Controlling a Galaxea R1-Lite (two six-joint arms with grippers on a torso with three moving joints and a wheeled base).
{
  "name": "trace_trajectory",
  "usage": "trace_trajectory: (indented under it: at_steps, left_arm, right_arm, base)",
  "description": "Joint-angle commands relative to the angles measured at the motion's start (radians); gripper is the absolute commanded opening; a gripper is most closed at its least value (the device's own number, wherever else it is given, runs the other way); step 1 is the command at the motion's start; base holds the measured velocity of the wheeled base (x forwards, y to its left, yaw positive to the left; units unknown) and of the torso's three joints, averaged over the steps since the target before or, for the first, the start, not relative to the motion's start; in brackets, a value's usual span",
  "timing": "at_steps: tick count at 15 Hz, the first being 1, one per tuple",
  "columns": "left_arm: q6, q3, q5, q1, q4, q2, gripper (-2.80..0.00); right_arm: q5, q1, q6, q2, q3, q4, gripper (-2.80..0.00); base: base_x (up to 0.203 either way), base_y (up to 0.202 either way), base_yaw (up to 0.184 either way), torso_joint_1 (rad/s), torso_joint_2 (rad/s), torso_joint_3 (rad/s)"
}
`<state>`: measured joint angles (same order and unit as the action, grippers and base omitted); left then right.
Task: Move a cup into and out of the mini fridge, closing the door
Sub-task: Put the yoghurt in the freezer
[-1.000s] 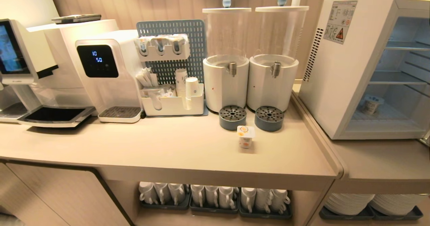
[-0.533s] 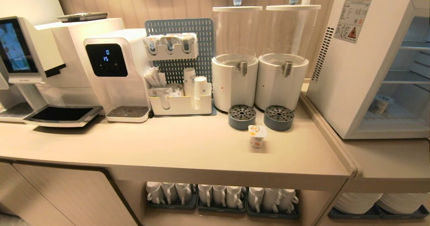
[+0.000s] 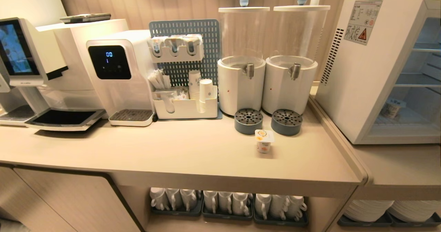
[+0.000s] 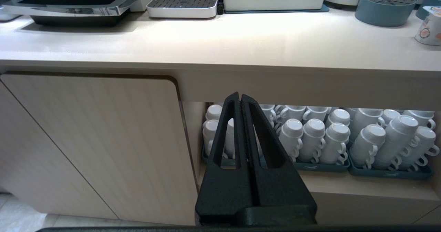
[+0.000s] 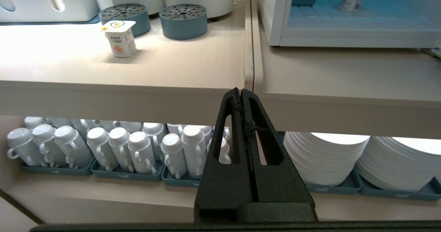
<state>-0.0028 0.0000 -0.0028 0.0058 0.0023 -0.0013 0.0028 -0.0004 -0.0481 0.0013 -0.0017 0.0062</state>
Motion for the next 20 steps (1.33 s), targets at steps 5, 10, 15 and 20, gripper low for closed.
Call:
trace_trajectory:
  at_steps: [5,10,15,20]
  left_arm:
    - [0.0,0.003,0.0,0.0,0.001,0.001,-2.8]
    - [-0.001,0.002,0.0,0.0,0.001,0.001,-2.8]
    - [0.0,0.003,0.0,0.0,-0.001,0.001,-2.8]
    - [0.0,0.002,0.0,0.0,-0.001,0.001,-2.8]
  right_arm:
    - [0.0,-0.001,0.001,-0.001,0.0,0.0,-2.8]
    - [0.0,-0.001,-0.003,-0.001,0.0,-0.003,-2.8]
    - [0.03,-0.001,0.001,0.121,-0.357,0.065,-2.8]
    - [0.091,0.007,0.062,0.715,-0.73,0.099,-2.8]
  base:
    - [0.001,0.011,-0.003,0.001,0.0,0.0]
    - [0.0,0.077,-0.036,0.004,0.0,0.0]
    - [0.0,0.0,0.0,0.0,0.0,0.0]
    - [0.0,0.0,0.0,0.0,0.0,0.0]
